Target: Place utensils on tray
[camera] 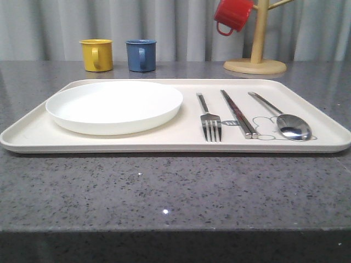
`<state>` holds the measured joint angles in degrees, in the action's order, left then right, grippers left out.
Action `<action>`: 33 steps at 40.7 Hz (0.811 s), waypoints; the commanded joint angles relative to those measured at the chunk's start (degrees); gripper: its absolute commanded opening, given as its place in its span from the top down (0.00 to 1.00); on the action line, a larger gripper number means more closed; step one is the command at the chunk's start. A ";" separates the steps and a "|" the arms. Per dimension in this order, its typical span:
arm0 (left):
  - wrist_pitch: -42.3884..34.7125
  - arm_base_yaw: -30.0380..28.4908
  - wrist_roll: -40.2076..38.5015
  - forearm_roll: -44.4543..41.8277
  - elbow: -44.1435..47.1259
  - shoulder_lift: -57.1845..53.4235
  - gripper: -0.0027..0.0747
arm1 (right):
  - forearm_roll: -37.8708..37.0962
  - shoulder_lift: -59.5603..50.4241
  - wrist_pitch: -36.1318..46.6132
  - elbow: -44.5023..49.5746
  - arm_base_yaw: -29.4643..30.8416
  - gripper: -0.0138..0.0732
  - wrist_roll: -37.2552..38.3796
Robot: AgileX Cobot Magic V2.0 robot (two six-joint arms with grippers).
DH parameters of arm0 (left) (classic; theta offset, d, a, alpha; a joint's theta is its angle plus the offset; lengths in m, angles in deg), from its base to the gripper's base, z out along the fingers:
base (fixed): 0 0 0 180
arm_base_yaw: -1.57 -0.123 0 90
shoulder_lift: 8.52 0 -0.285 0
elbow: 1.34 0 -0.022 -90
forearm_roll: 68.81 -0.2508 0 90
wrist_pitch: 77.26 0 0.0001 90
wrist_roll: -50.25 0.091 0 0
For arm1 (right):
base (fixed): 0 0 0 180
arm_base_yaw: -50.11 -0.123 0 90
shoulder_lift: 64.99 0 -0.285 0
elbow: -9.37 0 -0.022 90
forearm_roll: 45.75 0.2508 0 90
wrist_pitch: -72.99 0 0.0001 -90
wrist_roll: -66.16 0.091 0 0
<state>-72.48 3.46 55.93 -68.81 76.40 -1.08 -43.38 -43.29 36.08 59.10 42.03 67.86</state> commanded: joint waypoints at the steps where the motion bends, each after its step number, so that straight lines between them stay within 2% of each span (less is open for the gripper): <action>1: -4.78 0.18 -0.45 0.00 -0.16 -1.40 0.99 | -0.72 -4.15 15.32 6.18 3.14 0.98 -0.41; 10: -4.78 0.18 -0.45 0.00 -0.16 -1.40 0.99 | -0.72 -13.73 31.81 20.56 6.35 0.98 -0.41; 20: -4.78 0.18 -0.45 0.00 -0.16 -1.40 0.99 | -0.72 -15.47 42.69 29.10 6.40 0.98 -0.41; 33: -4.78 0.18 -0.45 0.00 -0.16 -1.40 0.99 | -0.72 -15.47 41.98 28.93 6.40 0.98 -0.41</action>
<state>-72.48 3.46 55.86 -68.81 76.40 -1.08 -43.42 -57.80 72.99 88.10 48.05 67.86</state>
